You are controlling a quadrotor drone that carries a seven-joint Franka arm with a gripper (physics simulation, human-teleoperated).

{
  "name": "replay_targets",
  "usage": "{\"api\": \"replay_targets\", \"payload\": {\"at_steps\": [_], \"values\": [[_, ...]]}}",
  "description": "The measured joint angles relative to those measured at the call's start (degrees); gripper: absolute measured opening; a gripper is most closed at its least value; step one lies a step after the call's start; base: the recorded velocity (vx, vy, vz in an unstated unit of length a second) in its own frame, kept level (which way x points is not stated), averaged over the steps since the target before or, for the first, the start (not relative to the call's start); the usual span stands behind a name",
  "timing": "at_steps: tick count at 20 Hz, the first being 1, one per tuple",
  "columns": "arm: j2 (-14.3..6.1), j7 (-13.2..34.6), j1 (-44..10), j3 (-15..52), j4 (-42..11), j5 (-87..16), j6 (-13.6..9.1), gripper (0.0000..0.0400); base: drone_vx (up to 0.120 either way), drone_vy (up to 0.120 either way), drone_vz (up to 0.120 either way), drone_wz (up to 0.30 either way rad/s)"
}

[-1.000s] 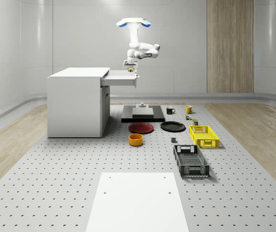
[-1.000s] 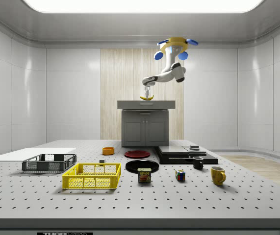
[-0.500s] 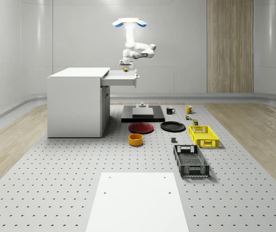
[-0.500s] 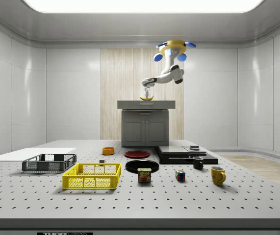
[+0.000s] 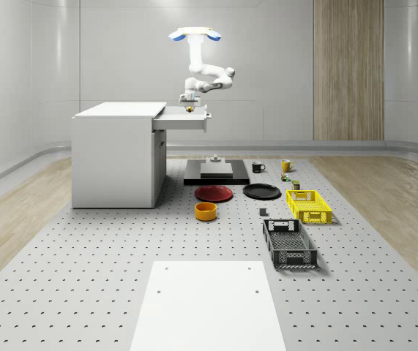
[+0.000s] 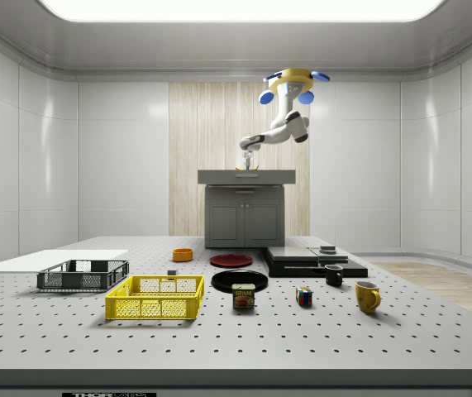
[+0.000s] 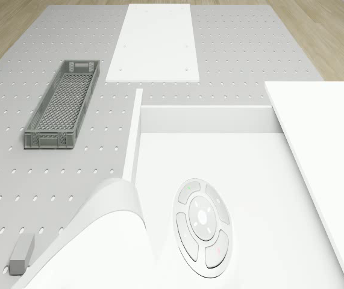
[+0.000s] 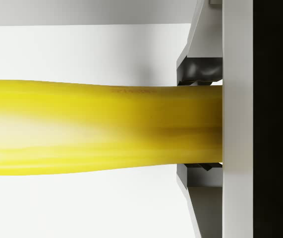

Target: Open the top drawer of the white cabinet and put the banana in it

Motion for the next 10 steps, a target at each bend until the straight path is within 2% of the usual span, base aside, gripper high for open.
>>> {"api": "replay_targets", "payload": {"at_steps": [8,10], "values": [[1.08,0.58,0.84,4.57,3.05,4.41,2.3,0.0197,0.0,0.0,0.0,0.0],[1.39,0.59,0.92,5.29,3.58,5.23,2.53,0.0265,0.0,0.0,0.0,0.0]]}}
